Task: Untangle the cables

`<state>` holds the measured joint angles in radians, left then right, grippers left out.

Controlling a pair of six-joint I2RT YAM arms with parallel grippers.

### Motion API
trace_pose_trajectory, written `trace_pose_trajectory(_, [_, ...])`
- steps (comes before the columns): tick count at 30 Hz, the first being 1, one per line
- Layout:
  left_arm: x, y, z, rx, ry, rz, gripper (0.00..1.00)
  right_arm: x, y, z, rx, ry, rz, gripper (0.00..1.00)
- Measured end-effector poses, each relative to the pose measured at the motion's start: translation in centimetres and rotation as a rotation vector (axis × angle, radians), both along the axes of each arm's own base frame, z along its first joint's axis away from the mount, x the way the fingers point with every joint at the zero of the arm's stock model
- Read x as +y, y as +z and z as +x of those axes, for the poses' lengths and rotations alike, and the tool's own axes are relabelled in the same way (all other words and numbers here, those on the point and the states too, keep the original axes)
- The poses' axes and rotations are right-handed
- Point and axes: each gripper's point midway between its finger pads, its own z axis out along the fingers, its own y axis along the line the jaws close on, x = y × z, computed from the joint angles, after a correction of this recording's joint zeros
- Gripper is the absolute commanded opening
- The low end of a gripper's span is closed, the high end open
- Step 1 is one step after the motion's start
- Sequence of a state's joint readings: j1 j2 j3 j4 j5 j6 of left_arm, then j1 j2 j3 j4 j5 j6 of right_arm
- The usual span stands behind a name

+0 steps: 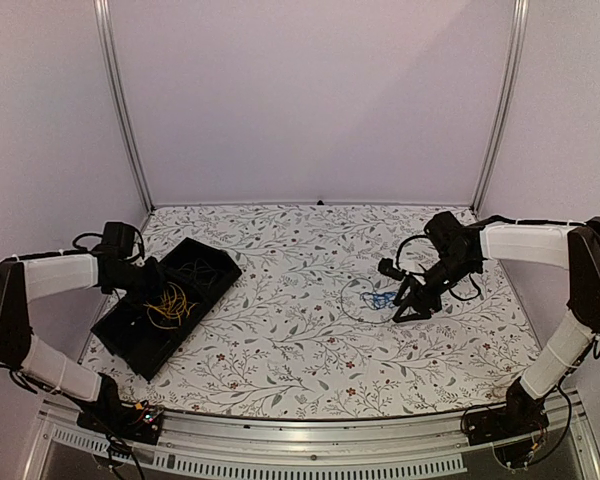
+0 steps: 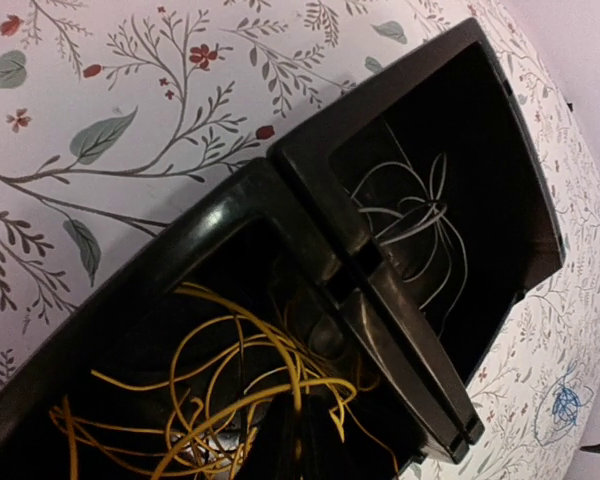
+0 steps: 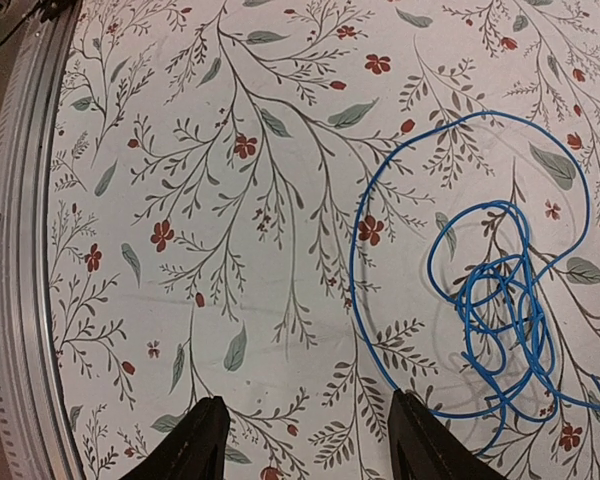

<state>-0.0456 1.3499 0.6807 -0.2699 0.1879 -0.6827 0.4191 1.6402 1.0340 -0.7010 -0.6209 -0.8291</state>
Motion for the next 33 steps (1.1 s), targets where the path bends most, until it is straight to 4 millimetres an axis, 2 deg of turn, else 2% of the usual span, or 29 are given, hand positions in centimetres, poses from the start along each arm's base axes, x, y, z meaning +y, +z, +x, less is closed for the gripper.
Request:
trace_pose_trajectory(5, [0.2, -1.3, 0.1, 0.037, -0.006, 0.023, 0.00, -0.1, -0.2, -0.1, 0.006, -0.001, -0.010, 0.59])
trace_pose_trajectory(8, [0.1, -1.4, 0.4, 0.034, -0.018, 0.024, 0.06, -0.2, -0.4, -0.1, 0.010, 0.000, -0.017, 0.59])
trace_pose_trajectory(15, [-0.2, -1.6, 1.1, 0.040, -0.051, 0.028, 0.34, -0.2, -0.8, -0.3, 0.021, 0.005, -0.031, 0.59])
trace_pose_trajectory(17, [-0.1, -0.9, 1.1, 0.034, -0.058, 0.039, 0.40, -0.2, -0.9, -0.3, 0.022, 0.005, -0.033, 0.59])
trace_pose_trajectory(19, [0.3, 0.9, 1.2, 0.002, -0.056, 0.064, 0.45, -0.2, -1.0, -0.3, 0.023, 0.004, -0.036, 0.59])
trace_pose_trajectory(21, [0.8, 4.0, 1.3, -0.064, -0.047, 0.097, 0.46, -0.2, -1.0, -0.3, 0.022, 0.004, -0.038, 0.59])
trace_pose_trajectory(24, [1.7, 9.2, 1.7, -0.177, -0.023, 0.147, 0.45, -0.3, -1.1, -0.3, 0.022, 0.003, -0.041, 0.59])
trace_pose_trajectory(26, [2.1, 11.6, 1.5, -0.230, -0.008, 0.167, 0.43, -0.3, -1.2, -0.3, 0.022, 0.002, -0.045, 0.59])
trace_pose_trajectory(27, [2.2, 12.0, 1.1, -0.236, -0.003, 0.170, 0.42, -0.3, -1.3, -0.3, 0.023, 0.002, -0.048, 0.59])
trace_pose_trajectory(29, [2.2, 11.6, 0.0, -0.216, 0.003, 0.164, 0.40, -0.3, -1.4, -0.3, 0.025, 0.005, -0.051, 0.59])
trace_pose_trajectory(33, [1.9, 7.4, -3.6, -0.077, -0.001, 0.145, 0.37, -0.2, -1.4, -0.5, 0.025, 0.010, -0.054, 0.59])
